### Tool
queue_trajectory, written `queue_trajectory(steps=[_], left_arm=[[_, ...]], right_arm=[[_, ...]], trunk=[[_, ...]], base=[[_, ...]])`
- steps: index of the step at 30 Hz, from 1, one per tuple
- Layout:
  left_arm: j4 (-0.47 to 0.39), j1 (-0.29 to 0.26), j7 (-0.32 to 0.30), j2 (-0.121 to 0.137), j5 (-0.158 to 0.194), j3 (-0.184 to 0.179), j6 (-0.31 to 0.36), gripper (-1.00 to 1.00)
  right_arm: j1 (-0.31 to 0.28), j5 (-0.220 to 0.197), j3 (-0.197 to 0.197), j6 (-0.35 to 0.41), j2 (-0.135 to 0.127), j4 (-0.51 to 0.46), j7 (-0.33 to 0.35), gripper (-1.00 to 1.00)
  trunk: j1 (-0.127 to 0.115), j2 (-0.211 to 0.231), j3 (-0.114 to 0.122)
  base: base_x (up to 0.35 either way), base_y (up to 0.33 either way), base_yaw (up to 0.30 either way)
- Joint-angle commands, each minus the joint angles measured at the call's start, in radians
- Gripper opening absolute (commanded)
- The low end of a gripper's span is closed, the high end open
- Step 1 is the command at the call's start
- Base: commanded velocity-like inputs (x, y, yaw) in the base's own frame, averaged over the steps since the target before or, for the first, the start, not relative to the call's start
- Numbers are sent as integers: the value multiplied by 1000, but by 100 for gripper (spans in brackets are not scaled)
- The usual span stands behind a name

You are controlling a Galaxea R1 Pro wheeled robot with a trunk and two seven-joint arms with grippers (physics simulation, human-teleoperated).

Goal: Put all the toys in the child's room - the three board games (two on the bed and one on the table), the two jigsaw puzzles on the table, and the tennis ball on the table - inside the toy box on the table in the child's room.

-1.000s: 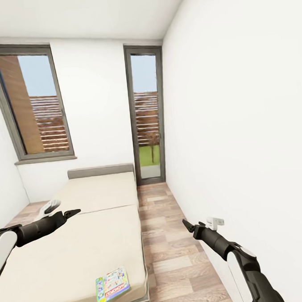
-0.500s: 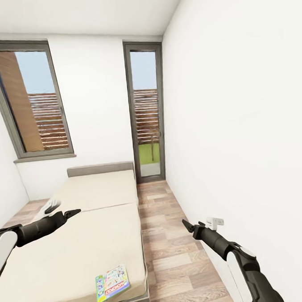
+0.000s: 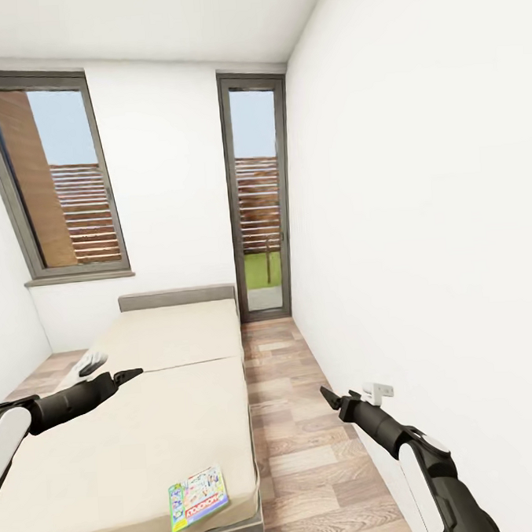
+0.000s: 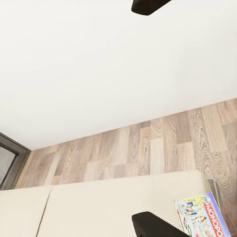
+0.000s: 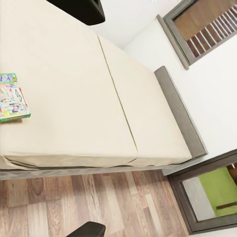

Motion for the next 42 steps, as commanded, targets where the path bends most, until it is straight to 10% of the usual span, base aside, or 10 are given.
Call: queue_trajectory(steps=[1, 10, 28, 42], left_arm=[[0, -1, -7, -1, -5, 1, 5, 100], [-3, -1, -8, -1, 0, 1, 6, 100], [-2, -1, -7, -4, 0, -2, 56, 100], [-1, -1, -14, 5, 4, 6, 60, 100]], right_arm=[[0, -9, -3, 9, 1, -1, 4, 100], [0, -4, -2, 9, 10, 0, -6, 100], [-2, 15, 93, 24, 16, 0, -265, 100], [0, 2, 97, 12, 14, -8, -287, 100]], trunk=[[0, -1, 0], [0, -1, 0], [0, -1, 0], [0, -1, -1]], base=[[-16, 0, 0], [-103, 0, 0], [-9, 0, 0], [0, 0, 30]])
